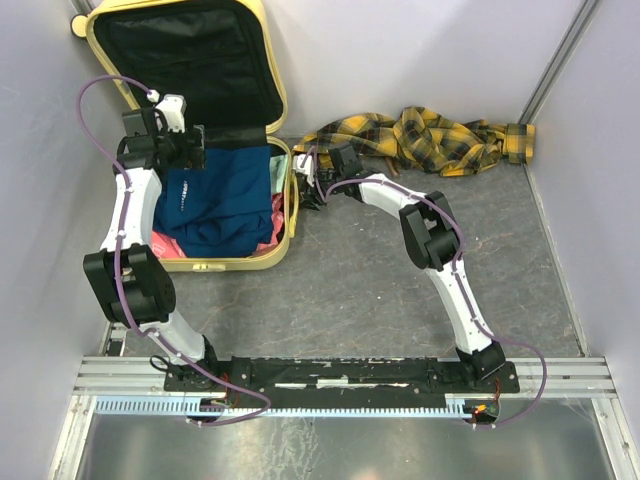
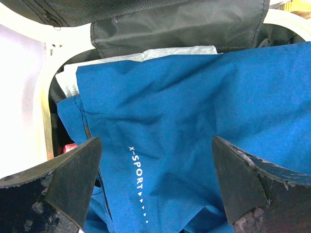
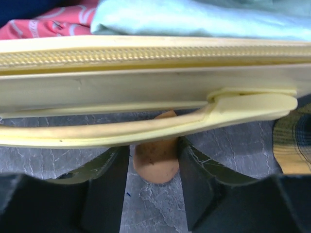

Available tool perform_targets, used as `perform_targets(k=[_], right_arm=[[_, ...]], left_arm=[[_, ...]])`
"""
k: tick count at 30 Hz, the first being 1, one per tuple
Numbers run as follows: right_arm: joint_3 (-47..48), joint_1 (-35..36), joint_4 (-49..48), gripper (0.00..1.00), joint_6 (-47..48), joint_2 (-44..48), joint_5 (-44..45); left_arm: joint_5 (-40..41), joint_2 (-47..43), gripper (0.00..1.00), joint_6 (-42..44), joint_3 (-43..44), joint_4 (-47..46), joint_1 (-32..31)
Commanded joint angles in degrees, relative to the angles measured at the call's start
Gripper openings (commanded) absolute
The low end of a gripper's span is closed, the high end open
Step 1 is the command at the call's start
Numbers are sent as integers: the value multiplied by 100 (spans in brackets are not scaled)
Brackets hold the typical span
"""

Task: Pack the luggage

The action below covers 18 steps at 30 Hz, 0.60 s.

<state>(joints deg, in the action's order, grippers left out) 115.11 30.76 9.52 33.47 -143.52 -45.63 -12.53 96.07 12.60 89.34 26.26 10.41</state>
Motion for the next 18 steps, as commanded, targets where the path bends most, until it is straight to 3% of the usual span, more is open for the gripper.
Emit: perform_targets(k=[1,9,13,18], right_arm=[[188,23,27,48,101,65,131],[-627,-277,441,23,344,883,81],[-839,-456,802,7,256,1471,-112],[-1114,-517,791,2,-117,2255,-304]], left_arm=[[-20,54,99,20,320,-148,0],[-122,54,99,-75,352,-198,-4],[-153,27,99,-116,323,-201,-2],[-204,-40,99,-167,233,-248,-7]])
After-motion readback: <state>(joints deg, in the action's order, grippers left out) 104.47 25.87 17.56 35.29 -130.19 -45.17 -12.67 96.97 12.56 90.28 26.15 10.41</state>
